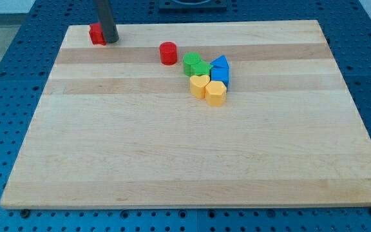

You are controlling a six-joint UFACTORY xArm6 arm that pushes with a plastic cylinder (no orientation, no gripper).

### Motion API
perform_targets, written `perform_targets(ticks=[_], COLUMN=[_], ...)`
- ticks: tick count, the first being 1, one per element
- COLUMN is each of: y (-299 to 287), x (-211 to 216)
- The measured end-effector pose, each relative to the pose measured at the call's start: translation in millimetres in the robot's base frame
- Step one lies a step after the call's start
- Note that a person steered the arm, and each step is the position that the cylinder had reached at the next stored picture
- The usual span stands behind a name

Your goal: Place the red circle right to the red star

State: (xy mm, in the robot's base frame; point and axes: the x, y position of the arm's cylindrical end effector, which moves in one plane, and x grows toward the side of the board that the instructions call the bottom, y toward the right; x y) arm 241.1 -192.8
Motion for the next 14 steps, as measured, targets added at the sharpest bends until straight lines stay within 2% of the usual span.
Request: perform_targets(ticks=[2, 4, 6, 7, 9, 14], y=[-19.8, 28.6, 32.6, 62.5, 145.8, 150.2], x=[-0.4, 19.1, 79.5, 107.9, 92.5, 25.0])
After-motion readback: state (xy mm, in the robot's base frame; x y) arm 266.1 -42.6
